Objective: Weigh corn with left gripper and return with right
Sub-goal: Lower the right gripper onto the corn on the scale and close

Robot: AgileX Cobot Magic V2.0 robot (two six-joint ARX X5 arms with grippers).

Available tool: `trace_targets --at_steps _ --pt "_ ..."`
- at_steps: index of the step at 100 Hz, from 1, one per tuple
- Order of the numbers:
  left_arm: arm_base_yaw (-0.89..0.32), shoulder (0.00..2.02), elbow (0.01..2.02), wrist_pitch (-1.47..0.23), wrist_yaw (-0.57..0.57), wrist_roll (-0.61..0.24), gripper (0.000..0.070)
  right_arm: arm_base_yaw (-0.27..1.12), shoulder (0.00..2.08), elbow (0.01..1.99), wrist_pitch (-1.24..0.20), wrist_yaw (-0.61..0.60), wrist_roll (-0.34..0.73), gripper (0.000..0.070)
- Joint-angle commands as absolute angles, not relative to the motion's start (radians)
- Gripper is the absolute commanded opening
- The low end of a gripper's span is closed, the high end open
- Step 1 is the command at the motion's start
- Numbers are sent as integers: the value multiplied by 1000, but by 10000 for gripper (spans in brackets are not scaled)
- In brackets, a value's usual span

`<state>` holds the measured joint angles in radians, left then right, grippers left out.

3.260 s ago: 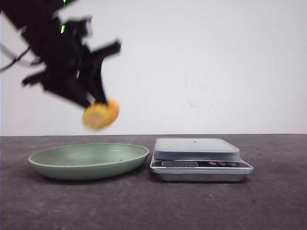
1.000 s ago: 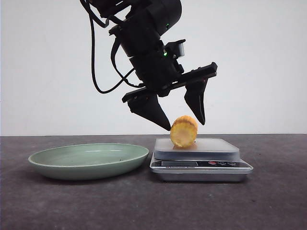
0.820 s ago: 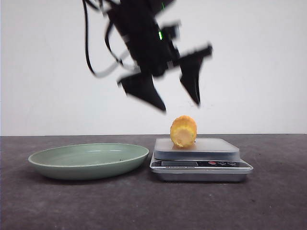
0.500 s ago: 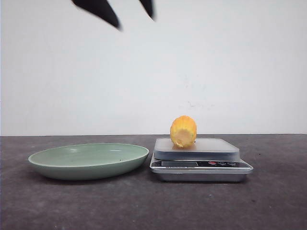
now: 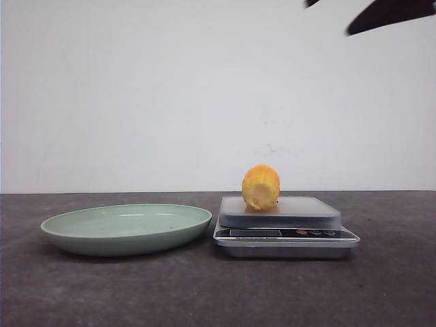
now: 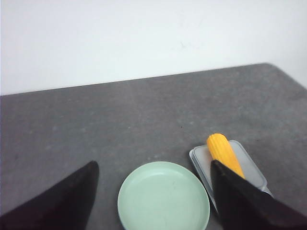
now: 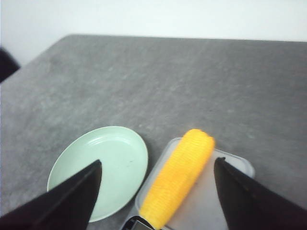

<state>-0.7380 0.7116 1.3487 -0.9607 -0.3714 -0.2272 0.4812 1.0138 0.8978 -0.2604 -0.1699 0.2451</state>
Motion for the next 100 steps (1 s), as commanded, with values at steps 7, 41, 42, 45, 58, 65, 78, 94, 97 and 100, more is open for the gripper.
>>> trace_targets --at_steps 7,41,42,45,58,65,78,94,97,100 --pt "-747 603 1314 -1003 -383 -301 425 557 1124 942 -211 -113 263 469" --pt "-747 344 1114 -1107 -390 -436 434 615 1377 1010 -184 -17 284 567" --pt "-747 337 1108 -1107 -389 -437 434 615 1384 1010 -183 -15 285 567" --pt "-747 315 1090 -1108 -387 -440 434 615 1406 1010 -180 -8 290 567" --pt "-747 240 1032 -1109 -383 -450 434 615 1489 1010 -173 13 311 565" --pt "-747 216 1016 -1114 -383 -458 434 615 1525 1010 -170 34 320 563" --pt "-747 209 1013 -1139 -384 -447 434 615 1578 1010 -149 38 339 561" --pt "-747 209 1013 -1161 -383 -438 434 615 1595 1010 -140 63 354 508" --pt "-747 209 1013 -1167 -383 -438 434 615 1595 1010 -140 67 358 502" --pt "-747 209 1013 -1172 -384 -438 434 615 1595 1010 -140 75 360 502"
